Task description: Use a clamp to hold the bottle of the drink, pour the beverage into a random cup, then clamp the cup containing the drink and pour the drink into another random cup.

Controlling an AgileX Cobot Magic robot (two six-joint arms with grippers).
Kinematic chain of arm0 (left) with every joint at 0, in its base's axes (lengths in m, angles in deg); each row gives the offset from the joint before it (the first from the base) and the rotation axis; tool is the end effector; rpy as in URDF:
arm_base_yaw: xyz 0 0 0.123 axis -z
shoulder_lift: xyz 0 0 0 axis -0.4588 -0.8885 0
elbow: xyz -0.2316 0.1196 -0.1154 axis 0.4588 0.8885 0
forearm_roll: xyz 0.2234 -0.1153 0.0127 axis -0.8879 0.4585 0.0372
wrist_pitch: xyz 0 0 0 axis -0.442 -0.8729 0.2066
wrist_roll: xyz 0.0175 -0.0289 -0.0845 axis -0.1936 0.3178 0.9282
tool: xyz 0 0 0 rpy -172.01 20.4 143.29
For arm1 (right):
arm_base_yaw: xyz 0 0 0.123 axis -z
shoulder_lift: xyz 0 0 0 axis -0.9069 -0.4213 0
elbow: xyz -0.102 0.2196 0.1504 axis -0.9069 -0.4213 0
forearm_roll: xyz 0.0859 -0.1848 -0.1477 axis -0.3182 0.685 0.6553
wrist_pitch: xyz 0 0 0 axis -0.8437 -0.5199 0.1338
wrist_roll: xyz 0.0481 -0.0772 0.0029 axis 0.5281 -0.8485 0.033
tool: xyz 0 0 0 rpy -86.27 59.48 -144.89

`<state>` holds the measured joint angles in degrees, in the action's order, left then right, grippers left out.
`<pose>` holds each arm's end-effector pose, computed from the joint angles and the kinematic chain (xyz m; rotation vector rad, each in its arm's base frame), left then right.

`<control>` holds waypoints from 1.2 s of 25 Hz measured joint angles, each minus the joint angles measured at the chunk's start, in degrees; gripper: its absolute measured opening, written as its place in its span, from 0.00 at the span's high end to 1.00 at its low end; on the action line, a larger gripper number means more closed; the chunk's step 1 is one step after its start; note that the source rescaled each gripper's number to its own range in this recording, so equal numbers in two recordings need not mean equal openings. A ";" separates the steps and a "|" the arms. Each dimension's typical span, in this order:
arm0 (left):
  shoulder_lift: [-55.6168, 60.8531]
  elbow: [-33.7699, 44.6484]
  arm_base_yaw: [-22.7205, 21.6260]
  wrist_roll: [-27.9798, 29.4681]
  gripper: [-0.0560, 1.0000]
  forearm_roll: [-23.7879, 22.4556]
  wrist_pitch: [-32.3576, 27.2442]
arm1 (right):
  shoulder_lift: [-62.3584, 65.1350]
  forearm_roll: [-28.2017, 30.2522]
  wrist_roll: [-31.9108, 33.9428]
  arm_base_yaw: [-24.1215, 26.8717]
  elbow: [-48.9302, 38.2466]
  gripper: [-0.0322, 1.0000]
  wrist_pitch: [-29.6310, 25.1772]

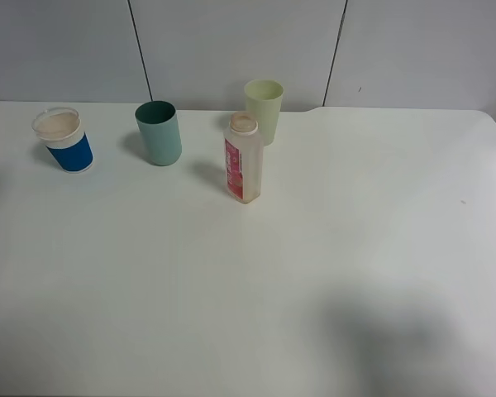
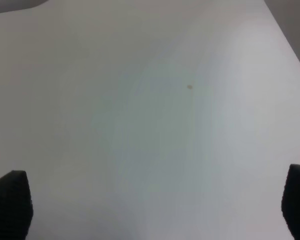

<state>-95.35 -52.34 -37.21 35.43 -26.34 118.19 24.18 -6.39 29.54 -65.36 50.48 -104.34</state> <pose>0.1913 0.0161 0.2353 -0.1485 1.5190 -0.1808 -0.0054 -0.0052 0.2768 0.1191 2.0423 -0.0030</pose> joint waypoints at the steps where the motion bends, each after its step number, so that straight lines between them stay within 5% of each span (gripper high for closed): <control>1: 3.99 0.00 0.00 0.00 0.00 0.98 -4.88 | 0.00 0.00 0.00 0.00 0.00 0.00 0.00; 25: 42.48 0.01 0.00 -4.89 0.00 7.20 -55.04 | 0.00 0.00 0.00 0.00 0.00 0.00 0.00; 30: 49.71 -3.91 0.00 -8.37 0.00 7.28 -69.98 | 0.00 0.00 0.00 0.00 0.00 0.00 0.00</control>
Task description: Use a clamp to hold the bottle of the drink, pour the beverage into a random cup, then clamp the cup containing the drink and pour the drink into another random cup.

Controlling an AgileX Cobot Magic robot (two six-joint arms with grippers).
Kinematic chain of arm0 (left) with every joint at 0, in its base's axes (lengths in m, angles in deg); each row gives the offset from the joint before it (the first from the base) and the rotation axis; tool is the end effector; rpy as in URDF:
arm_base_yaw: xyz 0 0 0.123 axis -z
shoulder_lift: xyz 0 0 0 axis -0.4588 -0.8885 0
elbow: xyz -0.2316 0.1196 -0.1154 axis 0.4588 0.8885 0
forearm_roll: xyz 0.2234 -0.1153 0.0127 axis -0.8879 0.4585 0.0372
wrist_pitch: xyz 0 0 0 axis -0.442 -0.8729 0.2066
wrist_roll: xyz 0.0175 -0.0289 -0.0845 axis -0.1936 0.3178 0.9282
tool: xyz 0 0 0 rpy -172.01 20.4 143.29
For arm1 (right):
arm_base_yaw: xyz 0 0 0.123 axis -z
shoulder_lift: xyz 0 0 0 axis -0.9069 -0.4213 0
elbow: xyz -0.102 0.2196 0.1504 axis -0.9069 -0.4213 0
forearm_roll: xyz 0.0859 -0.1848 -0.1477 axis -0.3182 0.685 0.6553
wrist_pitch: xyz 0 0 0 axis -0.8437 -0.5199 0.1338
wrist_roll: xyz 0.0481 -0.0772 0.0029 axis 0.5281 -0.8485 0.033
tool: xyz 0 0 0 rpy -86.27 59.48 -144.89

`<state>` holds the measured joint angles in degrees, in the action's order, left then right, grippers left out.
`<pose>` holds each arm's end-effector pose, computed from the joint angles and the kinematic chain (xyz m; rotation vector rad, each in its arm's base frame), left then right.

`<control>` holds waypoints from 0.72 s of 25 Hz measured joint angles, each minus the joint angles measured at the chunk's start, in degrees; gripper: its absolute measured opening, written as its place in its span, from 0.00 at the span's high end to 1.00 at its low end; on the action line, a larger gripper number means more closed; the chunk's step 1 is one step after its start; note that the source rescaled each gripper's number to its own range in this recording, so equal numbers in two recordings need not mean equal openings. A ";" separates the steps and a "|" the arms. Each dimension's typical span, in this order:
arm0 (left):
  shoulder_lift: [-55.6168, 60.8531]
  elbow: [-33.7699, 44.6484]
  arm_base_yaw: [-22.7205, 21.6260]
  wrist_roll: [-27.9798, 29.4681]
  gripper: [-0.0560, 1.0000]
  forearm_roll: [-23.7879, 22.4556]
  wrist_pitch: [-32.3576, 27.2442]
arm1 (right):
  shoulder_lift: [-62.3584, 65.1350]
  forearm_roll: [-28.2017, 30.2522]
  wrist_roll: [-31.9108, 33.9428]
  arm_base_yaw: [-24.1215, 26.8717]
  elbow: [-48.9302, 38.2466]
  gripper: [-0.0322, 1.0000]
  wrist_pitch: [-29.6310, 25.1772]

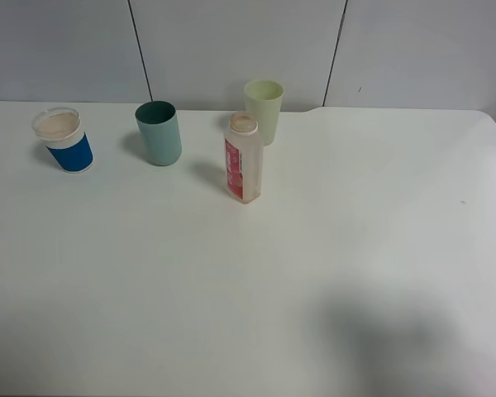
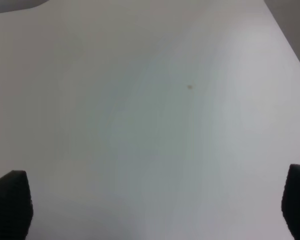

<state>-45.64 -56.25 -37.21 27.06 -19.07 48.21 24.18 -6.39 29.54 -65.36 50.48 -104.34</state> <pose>0.0670 0.0159 0.2676 -0.2974 1.7652 0.0745 -0.0054 -0.0052 0.2768 0.1191 2.0423 -0.0030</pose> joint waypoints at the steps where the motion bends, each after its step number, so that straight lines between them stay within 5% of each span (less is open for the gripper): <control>1: 1.31 -1.06 0.00 -0.88 0.00 -0.11 -2.60 | 0.00 0.00 0.00 0.00 0.00 0.00 0.00; 18: 11.57 -11.48 0.00 -4.23 0.06 -2.50 -28.47 | 0.00 0.00 0.00 0.00 0.00 0.00 0.00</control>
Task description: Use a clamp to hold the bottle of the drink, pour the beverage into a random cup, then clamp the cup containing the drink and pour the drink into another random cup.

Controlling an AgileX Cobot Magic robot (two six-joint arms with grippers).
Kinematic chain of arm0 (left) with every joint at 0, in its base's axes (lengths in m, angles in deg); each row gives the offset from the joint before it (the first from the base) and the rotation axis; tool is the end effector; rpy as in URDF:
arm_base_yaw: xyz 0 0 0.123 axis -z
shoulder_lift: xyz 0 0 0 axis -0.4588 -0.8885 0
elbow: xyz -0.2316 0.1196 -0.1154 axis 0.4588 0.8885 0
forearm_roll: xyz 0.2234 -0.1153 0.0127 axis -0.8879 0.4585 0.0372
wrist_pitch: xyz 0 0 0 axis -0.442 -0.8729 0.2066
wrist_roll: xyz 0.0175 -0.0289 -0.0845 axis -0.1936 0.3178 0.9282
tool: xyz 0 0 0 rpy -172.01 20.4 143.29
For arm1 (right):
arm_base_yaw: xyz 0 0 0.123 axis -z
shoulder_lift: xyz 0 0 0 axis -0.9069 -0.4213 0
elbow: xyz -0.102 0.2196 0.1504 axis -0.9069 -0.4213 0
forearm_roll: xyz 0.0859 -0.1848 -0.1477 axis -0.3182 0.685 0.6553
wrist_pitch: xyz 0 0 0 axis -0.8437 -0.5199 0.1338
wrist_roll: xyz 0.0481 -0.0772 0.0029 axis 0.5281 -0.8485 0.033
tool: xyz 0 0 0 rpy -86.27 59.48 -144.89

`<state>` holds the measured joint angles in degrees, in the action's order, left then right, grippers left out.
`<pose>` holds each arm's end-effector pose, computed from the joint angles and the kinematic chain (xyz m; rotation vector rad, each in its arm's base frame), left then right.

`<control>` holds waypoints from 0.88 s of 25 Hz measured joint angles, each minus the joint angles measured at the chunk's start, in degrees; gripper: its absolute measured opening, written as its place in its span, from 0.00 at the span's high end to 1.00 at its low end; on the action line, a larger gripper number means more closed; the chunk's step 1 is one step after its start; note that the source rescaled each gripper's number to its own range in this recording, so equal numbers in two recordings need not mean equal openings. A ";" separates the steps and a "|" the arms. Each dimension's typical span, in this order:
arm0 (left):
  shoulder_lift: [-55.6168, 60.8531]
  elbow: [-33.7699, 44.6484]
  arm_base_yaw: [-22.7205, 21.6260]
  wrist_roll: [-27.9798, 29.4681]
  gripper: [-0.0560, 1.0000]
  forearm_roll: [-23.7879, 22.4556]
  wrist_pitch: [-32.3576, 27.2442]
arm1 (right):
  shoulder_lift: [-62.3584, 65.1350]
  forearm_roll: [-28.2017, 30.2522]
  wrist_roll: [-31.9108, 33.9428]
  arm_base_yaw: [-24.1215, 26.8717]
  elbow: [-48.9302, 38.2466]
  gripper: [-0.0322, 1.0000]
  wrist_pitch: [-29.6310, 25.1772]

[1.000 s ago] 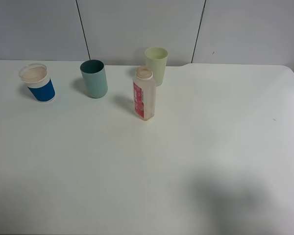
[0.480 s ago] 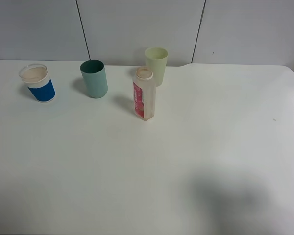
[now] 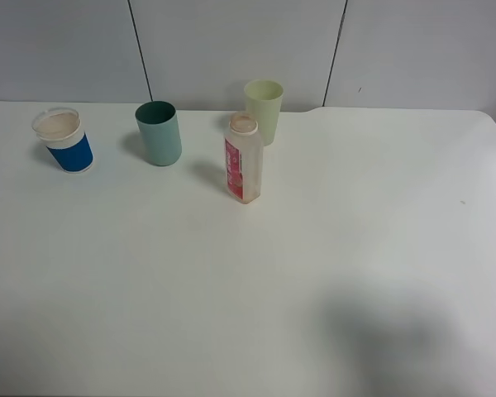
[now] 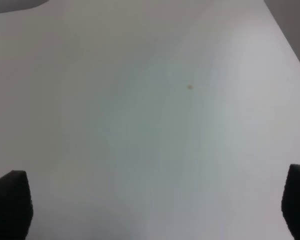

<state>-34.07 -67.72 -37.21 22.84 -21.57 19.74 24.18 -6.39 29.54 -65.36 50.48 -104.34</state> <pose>0.0055 0.0128 0.2957 -0.3040 1.8576 0.1989 -0.0054 -0.0052 0.2768 0.1191 2.0423 -0.0030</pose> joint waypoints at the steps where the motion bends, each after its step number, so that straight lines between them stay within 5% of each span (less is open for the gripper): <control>1: 0.34 -0.06 0.00 0.00 0.06 0.00 -0.16 | 0.00 0.00 0.00 0.00 0.00 0.00 0.00; 9: 1.06 -1.52 0.00 1.89 0.06 1.13 -11.15 | 0.00 0.00 0.00 0.00 0.00 0.00 0.00; 22: 2.68 -0.39 0.00 0.07 0.06 3.65 -11.30 | 0.00 0.00 0.00 0.00 0.00 0.00 0.00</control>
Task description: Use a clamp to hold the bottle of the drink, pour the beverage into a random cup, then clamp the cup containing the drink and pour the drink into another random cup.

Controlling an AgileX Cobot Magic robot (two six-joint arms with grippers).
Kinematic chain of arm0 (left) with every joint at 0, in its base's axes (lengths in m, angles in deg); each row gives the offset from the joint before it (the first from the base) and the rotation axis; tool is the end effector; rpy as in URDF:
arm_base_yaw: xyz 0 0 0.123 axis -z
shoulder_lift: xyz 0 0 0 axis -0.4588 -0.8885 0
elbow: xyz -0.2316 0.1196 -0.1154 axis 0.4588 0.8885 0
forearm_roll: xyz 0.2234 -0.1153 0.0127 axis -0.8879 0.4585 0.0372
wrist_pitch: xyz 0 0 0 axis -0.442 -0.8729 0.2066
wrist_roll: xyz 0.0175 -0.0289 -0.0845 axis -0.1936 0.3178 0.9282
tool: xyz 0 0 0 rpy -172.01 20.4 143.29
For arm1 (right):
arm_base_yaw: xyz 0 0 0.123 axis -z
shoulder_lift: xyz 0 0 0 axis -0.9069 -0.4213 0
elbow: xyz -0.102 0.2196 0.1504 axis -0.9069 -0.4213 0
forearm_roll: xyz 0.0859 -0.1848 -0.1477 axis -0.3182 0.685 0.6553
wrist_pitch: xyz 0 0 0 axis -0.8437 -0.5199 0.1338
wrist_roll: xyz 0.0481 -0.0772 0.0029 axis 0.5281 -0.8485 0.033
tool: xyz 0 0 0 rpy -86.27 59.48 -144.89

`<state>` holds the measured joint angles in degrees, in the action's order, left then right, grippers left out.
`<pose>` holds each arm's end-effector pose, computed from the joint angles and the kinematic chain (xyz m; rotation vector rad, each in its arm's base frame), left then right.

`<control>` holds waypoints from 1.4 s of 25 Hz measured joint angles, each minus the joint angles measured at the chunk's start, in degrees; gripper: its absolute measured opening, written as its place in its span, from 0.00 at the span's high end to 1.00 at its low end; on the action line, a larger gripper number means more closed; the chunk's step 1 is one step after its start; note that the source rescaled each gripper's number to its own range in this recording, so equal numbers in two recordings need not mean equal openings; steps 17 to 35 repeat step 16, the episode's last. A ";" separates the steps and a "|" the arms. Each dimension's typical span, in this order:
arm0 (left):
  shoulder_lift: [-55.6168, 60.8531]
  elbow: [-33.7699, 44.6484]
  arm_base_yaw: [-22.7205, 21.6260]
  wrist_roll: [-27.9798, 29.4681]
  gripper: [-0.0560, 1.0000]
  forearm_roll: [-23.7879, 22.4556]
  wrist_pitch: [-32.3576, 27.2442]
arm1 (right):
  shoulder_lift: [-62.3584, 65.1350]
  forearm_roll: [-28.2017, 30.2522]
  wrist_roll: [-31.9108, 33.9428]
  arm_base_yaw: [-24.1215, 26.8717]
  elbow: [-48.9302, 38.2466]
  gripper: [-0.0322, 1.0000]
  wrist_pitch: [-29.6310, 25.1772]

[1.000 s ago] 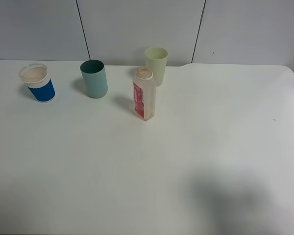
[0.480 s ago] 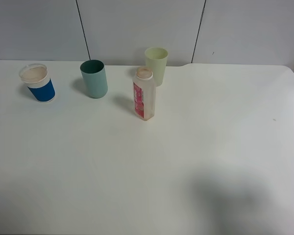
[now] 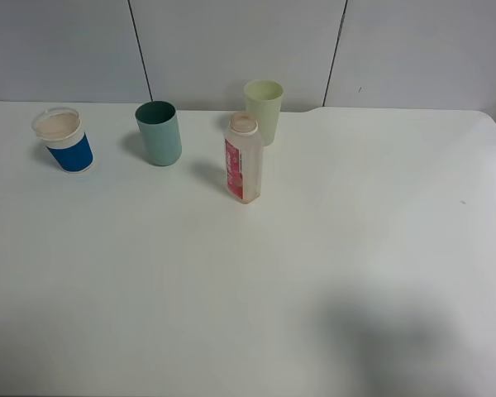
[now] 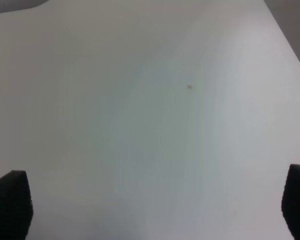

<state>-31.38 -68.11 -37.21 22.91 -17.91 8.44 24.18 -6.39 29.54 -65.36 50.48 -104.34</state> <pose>-0.0088 0.0069 0.2806 -0.3508 1.9980 0.1270 -0.0054 -0.0052 0.2768 0.1191 2.0423 -0.0030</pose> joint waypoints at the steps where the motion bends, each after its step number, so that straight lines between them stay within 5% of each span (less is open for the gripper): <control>1: 0.00 0.00 0.00 -0.43 0.06 0.37 0.00 | 0.00 0.00 0.00 0.00 0.00 0.00 0.00; 8: 0.00 0.00 0.00 -2.16 0.06 1.67 0.02 | 0.00 0.00 0.00 0.00 0.00 0.00 0.00; 16: 0.00 0.00 6.79 -2.48 0.06 1.78 0.02 | 0.00 0.00 0.00 0.00 0.00 0.00 0.00; 35: 0.00 0.00 6.79 -2.48 0.06 1.78 0.02 | 0.00 0.00 0.00 0.00 0.00 0.00 0.00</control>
